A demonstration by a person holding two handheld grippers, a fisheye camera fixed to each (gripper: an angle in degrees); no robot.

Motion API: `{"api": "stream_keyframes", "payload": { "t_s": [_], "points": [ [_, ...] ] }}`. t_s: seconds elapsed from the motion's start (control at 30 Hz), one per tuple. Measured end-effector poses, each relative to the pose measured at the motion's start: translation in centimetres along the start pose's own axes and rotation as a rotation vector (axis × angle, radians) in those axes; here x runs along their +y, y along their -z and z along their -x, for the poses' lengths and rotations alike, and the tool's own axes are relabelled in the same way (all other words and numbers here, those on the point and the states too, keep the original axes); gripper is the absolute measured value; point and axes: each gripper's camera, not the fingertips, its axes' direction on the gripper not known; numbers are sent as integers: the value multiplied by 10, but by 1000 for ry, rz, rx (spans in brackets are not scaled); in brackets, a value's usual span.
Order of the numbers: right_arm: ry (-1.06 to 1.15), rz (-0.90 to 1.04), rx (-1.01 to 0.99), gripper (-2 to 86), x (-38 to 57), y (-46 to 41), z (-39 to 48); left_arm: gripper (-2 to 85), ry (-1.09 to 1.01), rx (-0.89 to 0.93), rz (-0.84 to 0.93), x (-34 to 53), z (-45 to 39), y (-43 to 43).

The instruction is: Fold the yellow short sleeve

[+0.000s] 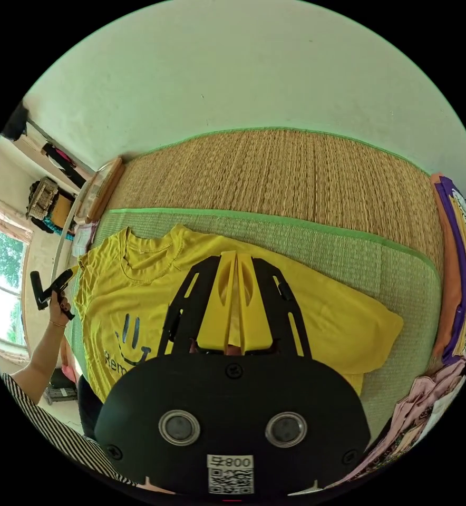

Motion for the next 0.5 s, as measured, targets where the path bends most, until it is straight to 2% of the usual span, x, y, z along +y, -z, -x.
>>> {"api": "stream_keyframes", "payload": {
  "t_s": [0.13,0.33,0.5],
  "points": [
    [127,74,-7,1,-5,-34,53,7,-112,127,110,-20,-48,-42],
    [130,148,71,1,-23,-76,79,4,-144,26,224,-51,-90,-98],
    [52,140,59,1,-25,-72,69,4,-127,11,204,-74,-106,-106]
  ]
}}
